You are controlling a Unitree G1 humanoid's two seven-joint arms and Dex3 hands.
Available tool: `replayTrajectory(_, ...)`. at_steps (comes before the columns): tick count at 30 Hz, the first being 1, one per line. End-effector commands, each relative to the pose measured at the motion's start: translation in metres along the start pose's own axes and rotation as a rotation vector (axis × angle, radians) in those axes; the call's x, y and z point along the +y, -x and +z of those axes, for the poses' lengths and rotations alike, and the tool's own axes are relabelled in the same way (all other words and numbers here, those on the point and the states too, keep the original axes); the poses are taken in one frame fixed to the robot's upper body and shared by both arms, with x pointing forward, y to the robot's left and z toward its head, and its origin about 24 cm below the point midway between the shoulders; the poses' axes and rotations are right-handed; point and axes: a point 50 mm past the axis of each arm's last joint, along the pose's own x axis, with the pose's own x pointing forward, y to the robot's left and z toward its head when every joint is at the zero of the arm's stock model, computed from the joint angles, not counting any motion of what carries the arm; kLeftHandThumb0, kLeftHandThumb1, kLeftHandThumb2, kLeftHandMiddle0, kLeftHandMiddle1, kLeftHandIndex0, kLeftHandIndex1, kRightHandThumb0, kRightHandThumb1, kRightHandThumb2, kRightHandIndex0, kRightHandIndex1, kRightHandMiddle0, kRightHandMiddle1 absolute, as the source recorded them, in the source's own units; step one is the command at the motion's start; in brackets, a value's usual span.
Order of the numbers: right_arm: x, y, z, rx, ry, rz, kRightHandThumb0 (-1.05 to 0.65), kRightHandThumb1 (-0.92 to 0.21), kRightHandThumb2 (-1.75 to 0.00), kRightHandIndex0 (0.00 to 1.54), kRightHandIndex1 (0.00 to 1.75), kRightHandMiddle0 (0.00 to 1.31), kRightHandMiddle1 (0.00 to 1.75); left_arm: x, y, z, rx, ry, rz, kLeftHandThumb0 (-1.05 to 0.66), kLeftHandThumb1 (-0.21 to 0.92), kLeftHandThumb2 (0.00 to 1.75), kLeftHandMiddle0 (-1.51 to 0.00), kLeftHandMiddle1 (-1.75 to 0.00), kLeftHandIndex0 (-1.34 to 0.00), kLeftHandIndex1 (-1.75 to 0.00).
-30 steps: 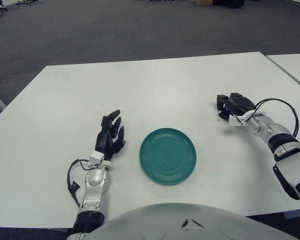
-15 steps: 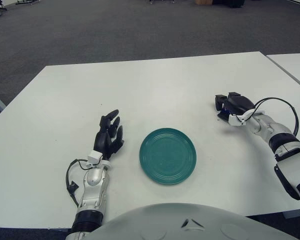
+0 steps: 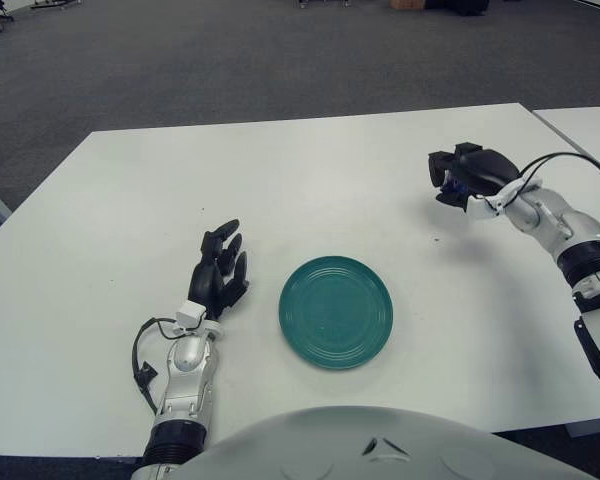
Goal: Put the gum into the plate.
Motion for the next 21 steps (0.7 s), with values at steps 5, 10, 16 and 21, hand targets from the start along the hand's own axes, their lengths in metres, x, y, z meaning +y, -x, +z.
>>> replayTrajectory(5,-0.021,-0.002,0.016,-0.065,0.017,-0.029,-0.4,-0.59,-0.96,0.67,1.75,0.41,1.75,0.001,0.009,-0.014,0.09,0.002,-0.005,-0.81,0.92,0.68,-0.45,-0.03,-0.01,-0.9)
replayTrajectory(10,-0.021,-0.001,0.023,-0.091,0.011,-0.031,-0.4,-0.6,-0.95,0.67,1.75,0.4,1.75,0.0,0.008,-0.015,0.095,0.002,-0.004,-0.8,0.92,0.68,-0.44,-0.02,-0.01,-0.91)
replayTrajectory(16,-0.013,-0.002,0.039,-0.139,0.006,-0.02,-0.4,-0.61,-0.93,0.66,1.75,0.39,1.75,-0.003,0.007,-0.013,0.082,0.017,-0.012,-0.79,0.92,0.67,-0.46,-0.03,-0.02,-0.91)
replayTrajectory(21,-0.014,-0.003,0.06,-0.2,0.005,-0.021,-0.4,-0.63,-0.91,0.64,1.75,0.38,1.75,-0.005,0.007,-0.013,0.08,0.02,-0.019,-0.78,0.92,0.66,-0.47,-0.03,-0.02,-0.91)
